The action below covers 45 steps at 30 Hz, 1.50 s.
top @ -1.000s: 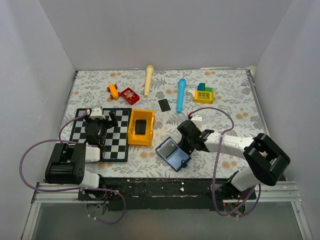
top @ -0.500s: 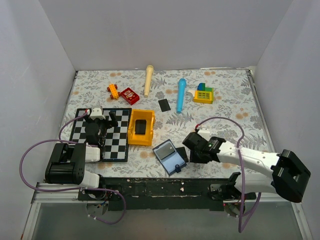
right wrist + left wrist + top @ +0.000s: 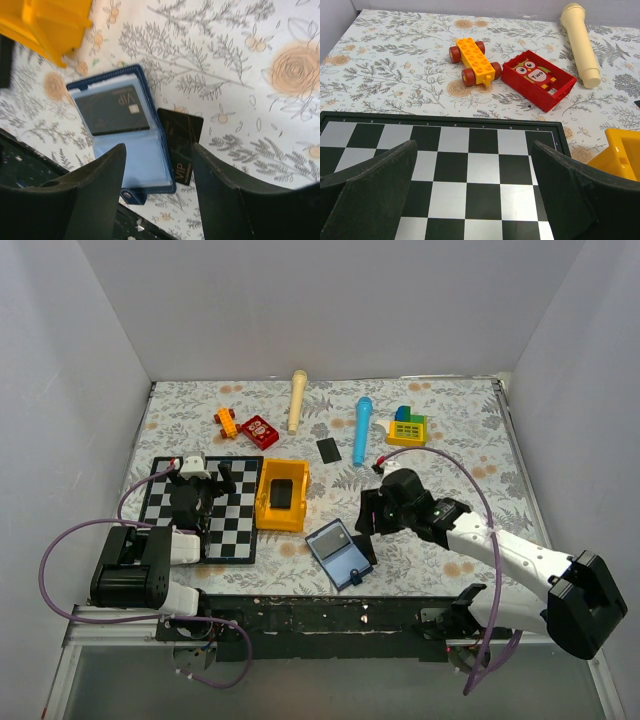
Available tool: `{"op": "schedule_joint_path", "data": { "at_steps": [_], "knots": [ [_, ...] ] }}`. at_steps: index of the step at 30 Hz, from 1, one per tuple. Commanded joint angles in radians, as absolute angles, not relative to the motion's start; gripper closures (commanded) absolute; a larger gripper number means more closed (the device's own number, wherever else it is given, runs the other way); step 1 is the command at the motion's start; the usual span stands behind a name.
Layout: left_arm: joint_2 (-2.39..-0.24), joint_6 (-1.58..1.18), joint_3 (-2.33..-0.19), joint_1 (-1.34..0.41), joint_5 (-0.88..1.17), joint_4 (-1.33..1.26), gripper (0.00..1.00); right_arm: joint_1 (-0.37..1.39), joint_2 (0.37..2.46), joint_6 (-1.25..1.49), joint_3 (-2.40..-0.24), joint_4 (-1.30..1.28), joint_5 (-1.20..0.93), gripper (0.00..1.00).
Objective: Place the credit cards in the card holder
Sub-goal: Move the credit card to the corner of the board.
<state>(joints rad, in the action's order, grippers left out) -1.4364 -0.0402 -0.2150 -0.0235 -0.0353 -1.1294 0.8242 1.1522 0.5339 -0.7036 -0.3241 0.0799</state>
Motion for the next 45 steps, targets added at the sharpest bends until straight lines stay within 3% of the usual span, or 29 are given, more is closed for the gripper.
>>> {"op": "schedule_joint_path", "data": {
  "at_steps": [1,10,13,16,20,22,25,28,34,45],
  "knots": [
    [-1.431,-0.026,-0.229,-0.023,-0.025,-1.137,0.02,0.695,1.164,0.419,-0.712,-0.196,-0.185,0.36],
    [-1.421,-0.023,-0.227,-0.026,-0.047,-1.144,0.02,0.693,1.095,0.548,-0.615,-0.241,-0.172,0.43],
    [-1.219,-0.037,-0.312,-0.037,-0.070,-0.804,0.02,0.693,1.054,0.584,-0.591,-0.256,-0.155,0.44],
    [-1.079,-0.233,-0.493,-0.043,-0.085,-0.394,0.02,0.693,1.006,0.621,-0.578,-0.313,-0.115,0.44],
    [-1.063,-0.415,-0.629,-0.058,0.072,-0.215,0.02,0.707,0.956,0.710,-0.581,-0.431,-0.066,0.44],
    [-1.094,-0.422,-0.687,-0.066,0.196,-0.155,0.02,0.738,0.924,0.782,-0.581,-0.497,-0.011,0.44],
    [-1.137,-0.396,-0.773,-0.133,0.221,-0.046,0.02,0.826,0.904,0.868,-0.575,-0.528,0.064,0.43],
    [-1.147,-0.368,-0.802,-0.260,0.219,-0.008,0.02,0.932,0.914,0.937,-0.566,-0.511,0.112,0.48],
    [-1.186,-0.449,-0.703,-0.347,0.514,-0.207,0.02,1.023,0.989,1.022,-0.571,-0.505,0.199,0.49],
    [-1.187,-0.436,-0.722,-0.379,0.526,-0.163,0.02,1.113,1.219,0.988,-0.727,-0.517,0.235,0.42]
  ]
}}
